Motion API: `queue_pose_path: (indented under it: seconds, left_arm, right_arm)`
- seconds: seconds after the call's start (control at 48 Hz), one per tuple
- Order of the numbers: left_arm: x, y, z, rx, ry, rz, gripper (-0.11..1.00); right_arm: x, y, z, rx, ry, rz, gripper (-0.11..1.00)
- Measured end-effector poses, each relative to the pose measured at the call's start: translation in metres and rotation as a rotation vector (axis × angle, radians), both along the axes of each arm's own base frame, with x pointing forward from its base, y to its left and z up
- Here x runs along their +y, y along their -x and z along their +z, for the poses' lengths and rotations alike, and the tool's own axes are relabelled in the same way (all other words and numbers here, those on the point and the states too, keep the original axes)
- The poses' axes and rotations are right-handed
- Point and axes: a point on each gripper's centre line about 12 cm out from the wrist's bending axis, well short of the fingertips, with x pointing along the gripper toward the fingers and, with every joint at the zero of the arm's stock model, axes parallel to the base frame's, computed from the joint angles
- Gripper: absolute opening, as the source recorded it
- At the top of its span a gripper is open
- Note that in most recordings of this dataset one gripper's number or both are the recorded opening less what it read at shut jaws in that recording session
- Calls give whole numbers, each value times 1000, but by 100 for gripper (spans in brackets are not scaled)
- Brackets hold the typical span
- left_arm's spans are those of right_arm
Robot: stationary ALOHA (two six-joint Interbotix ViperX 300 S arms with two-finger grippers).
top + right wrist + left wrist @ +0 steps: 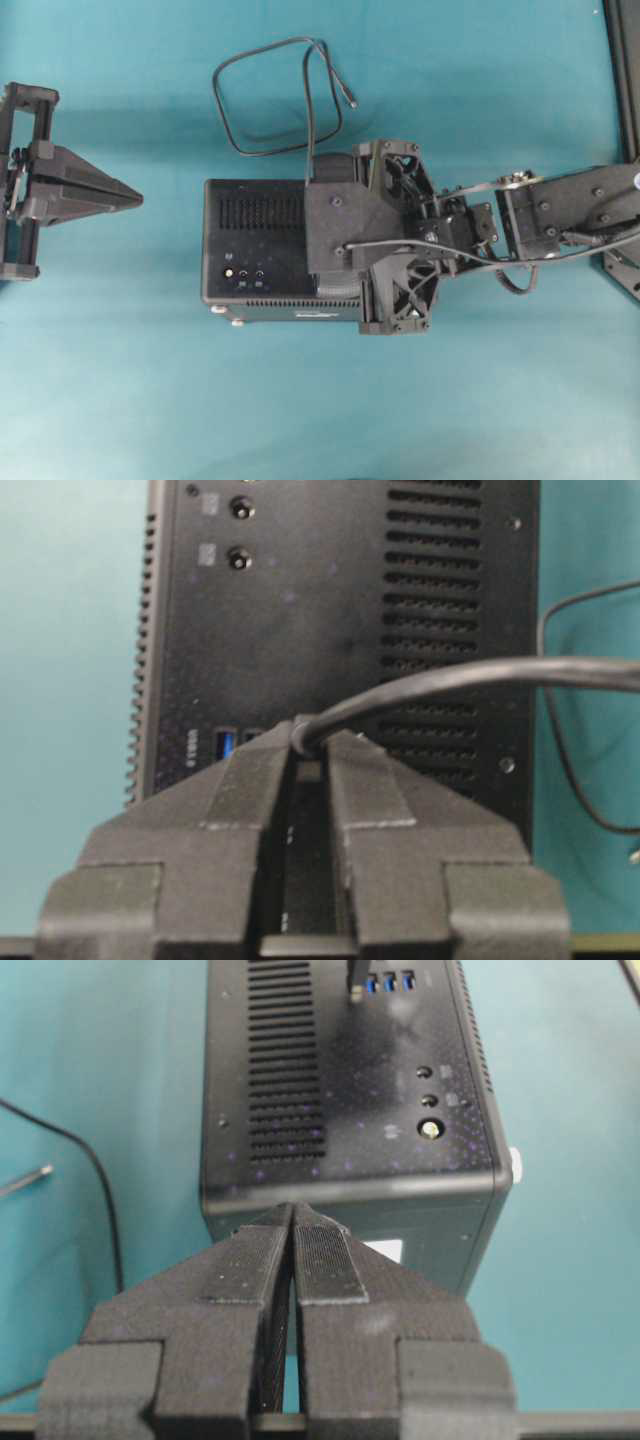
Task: Insert the USB into the PC box with both arms.
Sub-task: 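Push the held USB plug toward the port with the right gripper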
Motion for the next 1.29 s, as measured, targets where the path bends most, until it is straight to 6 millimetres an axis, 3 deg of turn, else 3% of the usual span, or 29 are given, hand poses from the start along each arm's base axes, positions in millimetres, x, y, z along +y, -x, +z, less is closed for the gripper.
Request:
queue_pose_path:
  seconds: [1.292]
  left_arm:
    - [0,3,-1,-6,5,2,0]
  right_arm:
    - [-5,3,-8,3,-37,-17,8]
